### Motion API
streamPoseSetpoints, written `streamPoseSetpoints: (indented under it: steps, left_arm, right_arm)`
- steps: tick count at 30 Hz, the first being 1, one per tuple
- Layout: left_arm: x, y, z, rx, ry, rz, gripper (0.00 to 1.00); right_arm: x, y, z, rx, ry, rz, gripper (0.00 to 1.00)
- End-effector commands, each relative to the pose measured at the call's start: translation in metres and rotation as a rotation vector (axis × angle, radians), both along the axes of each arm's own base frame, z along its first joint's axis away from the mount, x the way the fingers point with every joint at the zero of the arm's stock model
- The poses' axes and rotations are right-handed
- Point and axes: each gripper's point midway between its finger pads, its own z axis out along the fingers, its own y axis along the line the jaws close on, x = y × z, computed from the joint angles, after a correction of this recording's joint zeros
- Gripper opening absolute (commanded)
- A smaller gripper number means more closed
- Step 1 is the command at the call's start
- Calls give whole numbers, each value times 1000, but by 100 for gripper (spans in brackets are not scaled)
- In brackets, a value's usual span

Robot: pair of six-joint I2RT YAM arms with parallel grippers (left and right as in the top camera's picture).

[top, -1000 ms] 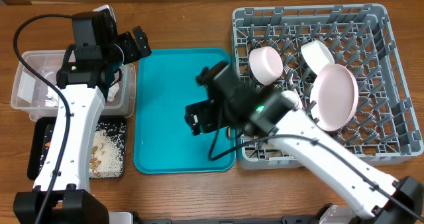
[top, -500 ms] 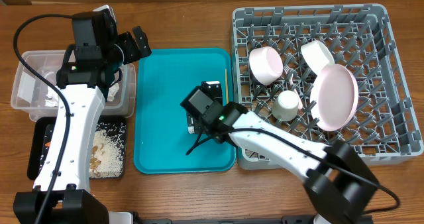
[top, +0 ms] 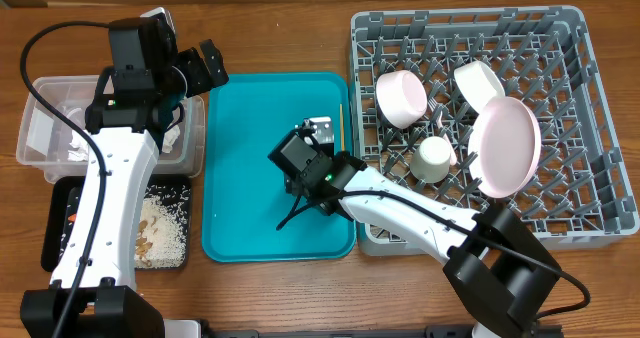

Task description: Sort waste into correct bins and load items into the dishwasher

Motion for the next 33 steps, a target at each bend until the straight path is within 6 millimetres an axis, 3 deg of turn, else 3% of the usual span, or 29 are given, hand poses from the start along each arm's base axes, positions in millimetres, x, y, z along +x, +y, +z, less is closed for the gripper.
streamPoseSetpoints:
  steps: [1, 21, 33]
  left_arm:
    - [1, 0, 15, -9, -35, 13, 100]
    - [1, 0, 15, -9, -36, 13, 100]
    - [1, 0, 15, -9, -36, 13, 100]
  right_arm:
    - [10, -9, 2, -43, -63, -40, 79]
    - [21, -11, -16, -90, -80, -37, 77]
    - [39, -26, -23, -85, -82, -89, 73]
